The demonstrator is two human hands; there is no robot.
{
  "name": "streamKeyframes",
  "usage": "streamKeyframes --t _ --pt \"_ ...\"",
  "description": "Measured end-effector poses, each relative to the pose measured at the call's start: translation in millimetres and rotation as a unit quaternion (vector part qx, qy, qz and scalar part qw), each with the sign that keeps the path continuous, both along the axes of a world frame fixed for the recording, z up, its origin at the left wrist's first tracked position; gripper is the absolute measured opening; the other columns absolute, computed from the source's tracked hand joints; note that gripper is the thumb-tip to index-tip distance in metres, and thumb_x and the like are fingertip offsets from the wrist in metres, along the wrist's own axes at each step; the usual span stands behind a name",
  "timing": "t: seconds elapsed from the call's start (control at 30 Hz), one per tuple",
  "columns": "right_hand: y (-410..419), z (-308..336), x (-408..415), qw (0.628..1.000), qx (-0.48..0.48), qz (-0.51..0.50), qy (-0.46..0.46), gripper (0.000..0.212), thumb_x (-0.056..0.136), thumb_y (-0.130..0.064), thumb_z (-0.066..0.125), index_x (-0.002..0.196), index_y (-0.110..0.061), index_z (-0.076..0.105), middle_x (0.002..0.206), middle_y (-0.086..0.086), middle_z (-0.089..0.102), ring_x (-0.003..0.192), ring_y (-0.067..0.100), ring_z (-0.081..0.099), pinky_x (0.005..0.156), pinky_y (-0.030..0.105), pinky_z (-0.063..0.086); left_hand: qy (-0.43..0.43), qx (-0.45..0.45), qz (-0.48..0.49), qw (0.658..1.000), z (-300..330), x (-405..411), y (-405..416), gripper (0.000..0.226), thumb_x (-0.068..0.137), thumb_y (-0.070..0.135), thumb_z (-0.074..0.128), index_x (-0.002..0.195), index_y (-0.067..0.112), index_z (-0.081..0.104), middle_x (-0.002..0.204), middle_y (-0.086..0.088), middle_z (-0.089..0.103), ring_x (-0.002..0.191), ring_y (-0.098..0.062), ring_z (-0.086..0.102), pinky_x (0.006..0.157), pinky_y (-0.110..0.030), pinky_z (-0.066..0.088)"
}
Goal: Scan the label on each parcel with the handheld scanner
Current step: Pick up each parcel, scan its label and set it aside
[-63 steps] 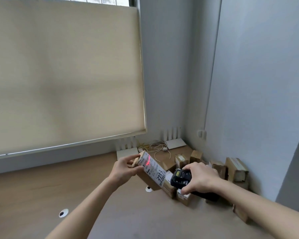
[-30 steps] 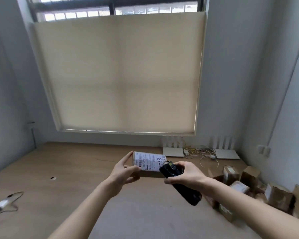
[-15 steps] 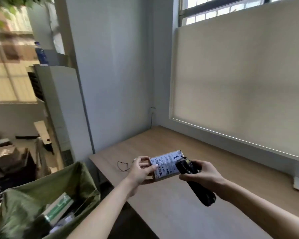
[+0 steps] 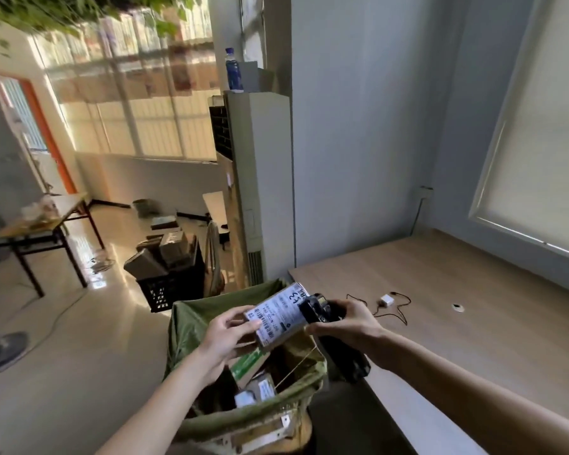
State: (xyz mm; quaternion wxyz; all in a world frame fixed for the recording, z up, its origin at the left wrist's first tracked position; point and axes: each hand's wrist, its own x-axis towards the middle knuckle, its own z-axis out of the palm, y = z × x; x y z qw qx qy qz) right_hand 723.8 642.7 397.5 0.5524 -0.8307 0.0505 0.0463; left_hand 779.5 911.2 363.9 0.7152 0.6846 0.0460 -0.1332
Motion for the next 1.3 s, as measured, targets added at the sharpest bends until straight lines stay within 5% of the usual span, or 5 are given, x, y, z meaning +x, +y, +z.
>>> streamKeyframes --t 0.37,0.73,0.93,1.17,1.3 --pt "32.7 -82.5 210.6 0.997 -0.028 0.014 0.077 0.057 0.063 -0.04 0.098 0.112 -0.03 0.069 0.103 -0.003 0.075 0.094 0.017 0.073 0.091 0.04 0.062 0.058 0.043 0.123 0.99 -83.4 159.8 48.6 0.042 0.085 0.01 0.077 0.125 0.016 0.064 0.102 -0.013 0.077 0.087 -0.02 0.075 0.058 -0.029 0.06" --pt "31.8 -191.8 350.8 0.985 -0.089 0.013 0.15 0.072 0.052 -0.055 0.095 0.117 -0.034 0.07 0.091 -0.012 0.073 0.08 0.007 0.072 0.063 0.023 0.056 0.15 0.09 0.172 0.969 -186.4 287.0 13.3 0.035 0.087 0.006 0.075 0.118 0.018 0.065 0.114 -0.013 0.071 0.085 -0.02 0.072 0.048 -0.022 0.054" --pt "35.8 -213.8 376.4 0.981 -0.093 0.027 0.169 0.079 0.057 -0.051 0.096 0.128 -0.033 0.066 0.101 -0.008 0.073 0.088 0.012 0.072 0.081 0.034 0.063 0.191 0.142 0.149 0.96 -216.2 315.4 13.3 0.054 0.092 0.035 0.071 0.141 0.021 0.053 0.144 -0.009 0.051 0.117 -0.023 0.05 0.092 -0.034 0.039" --pt "36.4 -203.5 368.7 0.98 -0.105 0.011 0.17 0.087 0.061 -0.047 0.097 0.139 -0.027 0.062 0.106 -0.004 0.073 0.091 0.016 0.073 0.086 0.039 0.064 0.121 0.204 0.07 0.969 -206.6 323.0 40.3 0.03 0.095 0.033 0.066 0.124 0.026 0.065 0.133 -0.005 0.058 0.115 -0.018 0.051 0.095 -0.033 0.04" --pt "32.8 -170.9 341.4 0.982 -0.151 -0.025 0.115 0.089 0.057 -0.052 0.096 0.137 -0.029 0.064 0.1 -0.011 0.072 0.084 0.007 0.071 0.071 0.025 0.061 0.03 0.233 0.001 0.972 -177.5 324.7 39.5 0.023 0.094 0.039 0.066 0.117 0.036 0.066 0.132 0.0 0.059 0.114 -0.014 0.052 0.095 -0.031 0.04"
